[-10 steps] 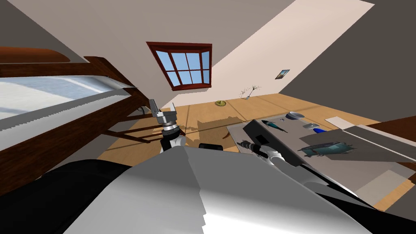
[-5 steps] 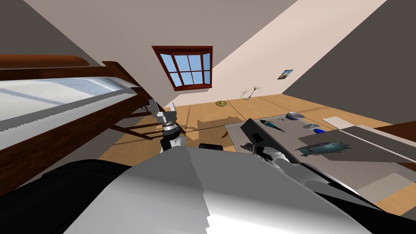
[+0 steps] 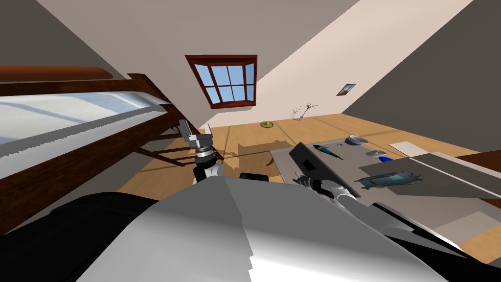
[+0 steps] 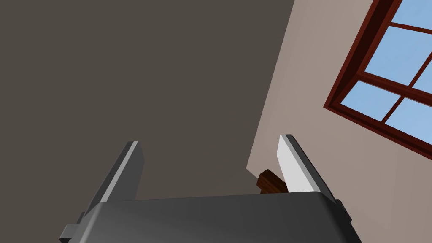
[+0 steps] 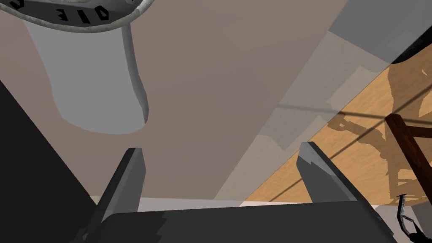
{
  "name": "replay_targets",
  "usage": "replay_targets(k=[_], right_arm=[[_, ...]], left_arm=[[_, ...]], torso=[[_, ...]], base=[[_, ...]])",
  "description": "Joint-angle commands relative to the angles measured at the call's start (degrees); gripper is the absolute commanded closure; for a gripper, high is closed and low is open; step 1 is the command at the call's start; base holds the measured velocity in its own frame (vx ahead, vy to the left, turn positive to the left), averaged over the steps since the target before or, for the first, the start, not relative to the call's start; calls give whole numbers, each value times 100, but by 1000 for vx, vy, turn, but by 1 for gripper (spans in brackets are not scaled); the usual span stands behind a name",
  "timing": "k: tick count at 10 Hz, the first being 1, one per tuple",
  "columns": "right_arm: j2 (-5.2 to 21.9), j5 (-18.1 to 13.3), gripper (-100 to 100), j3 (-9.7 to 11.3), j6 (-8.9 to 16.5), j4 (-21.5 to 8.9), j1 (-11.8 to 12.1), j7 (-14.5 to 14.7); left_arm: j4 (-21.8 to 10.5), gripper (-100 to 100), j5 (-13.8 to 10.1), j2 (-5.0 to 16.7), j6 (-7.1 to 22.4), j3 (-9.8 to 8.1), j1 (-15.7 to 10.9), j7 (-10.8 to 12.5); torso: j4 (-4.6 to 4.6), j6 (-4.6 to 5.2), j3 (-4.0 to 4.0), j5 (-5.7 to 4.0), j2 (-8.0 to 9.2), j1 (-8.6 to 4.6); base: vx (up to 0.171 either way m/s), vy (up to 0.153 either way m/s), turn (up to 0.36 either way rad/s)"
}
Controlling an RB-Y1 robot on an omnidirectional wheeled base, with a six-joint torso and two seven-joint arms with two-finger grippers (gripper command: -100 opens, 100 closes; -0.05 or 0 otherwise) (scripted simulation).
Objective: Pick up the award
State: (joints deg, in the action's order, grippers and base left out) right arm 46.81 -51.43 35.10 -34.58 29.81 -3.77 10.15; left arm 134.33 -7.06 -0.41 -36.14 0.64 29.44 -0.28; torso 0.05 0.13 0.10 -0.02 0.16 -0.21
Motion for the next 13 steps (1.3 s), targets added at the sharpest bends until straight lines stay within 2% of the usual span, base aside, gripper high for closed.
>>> replay_targets(k=[1,2,3,4,6,7,8,9,10,13], right_arm=[[-286,60,-100,-152,-261,-286,-286,286],[-316,60,-100,-152,-261,-257,-352,246],[-316,60,-100,-152,-261,0,-352,198],[-316,60,-100,-152,-261,52,-352,165],[-316,60,-100,-152,-261,-349,-352,458],[-316,60,-100,-152,-261,-673,-352,458],[-316,60,-100,-152,-261,-376,-352,458],[-316,60,-100,-152,-261,-453,-352,458],[-323,-38,-100,-6,-106,-240,-469,208],[-250,-143,-100,117,4,-293,-490,98]], left_arm=[[0,0,0,0,0,0,0,0],[0,0,0,0,0,0,0,0],[0,0,0,0,0,0,0,0],[0,0,0,0,0,0,0,0],[0,0,0,0,0,0,1,0],[0,0,0,0,0,0,1,0],[0,0,0,0,0,0,1,0],[0,0,0,0,0,0,0,0],[0,0,0,0,0,0,1,0],[0,0,0,-1,0,0,-1,0]], torso=[[0,0,0,0,0,0],[1,-4,0,-5,0,-7],[0,-2,-1,-3,-3,3],[-1,-4,-6,0,-11,16],[-4,0,-9,3,-16,21],[-4,0,-9,2,-15,18],[-3,2,-7,3,-11,16],[-2,-3,-8,1,-14,17],[-3,-2,-8,1,-14,17],[5,-1,12,3,21,18]], base=[[-46,-75,30],[-29,-34,11],[-11,0,-12],[2,12,3],[3,5,1],[0,0,0],[-2,-3,-14],[0,0,0],[-72,21,-52],[-91,2,8]])
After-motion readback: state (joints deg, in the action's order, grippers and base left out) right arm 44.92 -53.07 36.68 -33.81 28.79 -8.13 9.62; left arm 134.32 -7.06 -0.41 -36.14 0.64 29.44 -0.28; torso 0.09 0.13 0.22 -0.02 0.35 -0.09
